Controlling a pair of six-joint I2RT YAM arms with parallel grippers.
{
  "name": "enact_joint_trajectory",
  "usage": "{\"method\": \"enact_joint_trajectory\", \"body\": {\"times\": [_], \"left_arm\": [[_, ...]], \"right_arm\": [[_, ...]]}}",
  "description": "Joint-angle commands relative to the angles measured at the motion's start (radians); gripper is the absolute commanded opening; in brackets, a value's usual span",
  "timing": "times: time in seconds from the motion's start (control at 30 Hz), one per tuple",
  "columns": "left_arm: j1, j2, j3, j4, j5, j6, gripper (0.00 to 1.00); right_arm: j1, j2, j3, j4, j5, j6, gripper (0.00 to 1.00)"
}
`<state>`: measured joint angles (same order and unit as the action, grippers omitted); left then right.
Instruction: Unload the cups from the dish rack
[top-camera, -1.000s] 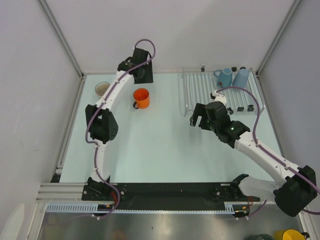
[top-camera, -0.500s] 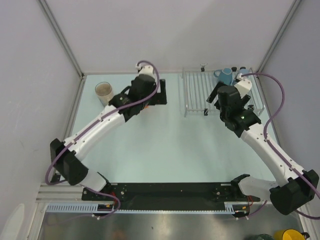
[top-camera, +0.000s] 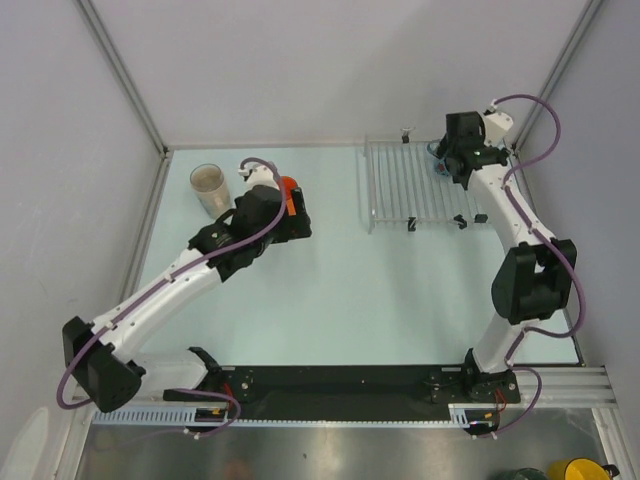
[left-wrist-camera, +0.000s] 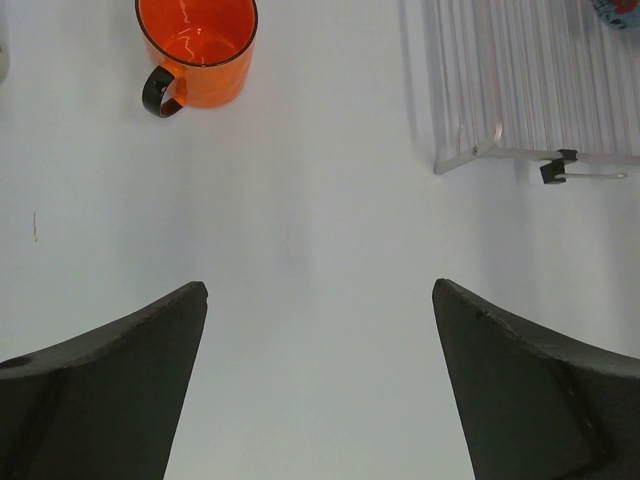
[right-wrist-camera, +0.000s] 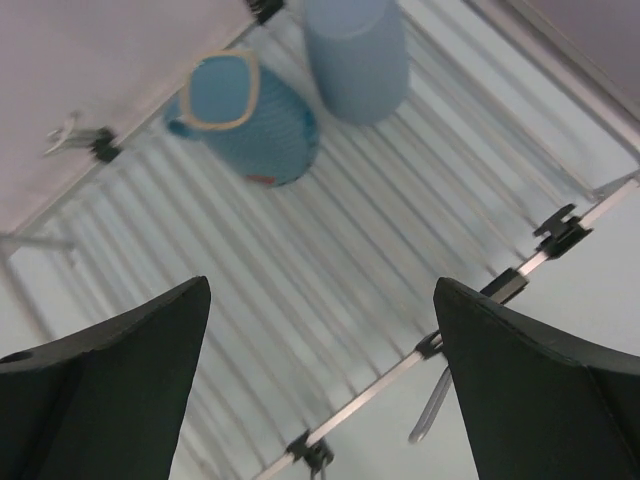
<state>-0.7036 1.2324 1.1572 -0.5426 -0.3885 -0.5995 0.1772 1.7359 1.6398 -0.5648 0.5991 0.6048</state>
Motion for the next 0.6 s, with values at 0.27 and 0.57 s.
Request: {"method": "enact_joint_trajectory", "body": {"times": [0.27, 0.57], "left_arm": [[-0.019, -0.088, -0.068, -0.06, -0.032, -0.036, 1.0], [-0.019, -0.031, -0.062, -0.059, -0.036, -0.028, 1.0]], "right_arm": [[-0.102, 0.264, 0.328, -0.021, 0.051, -0.066, 1.0], [-0.157, 0.359, 0.394, 0.022, 0.016, 0.003, 1.0]]}}
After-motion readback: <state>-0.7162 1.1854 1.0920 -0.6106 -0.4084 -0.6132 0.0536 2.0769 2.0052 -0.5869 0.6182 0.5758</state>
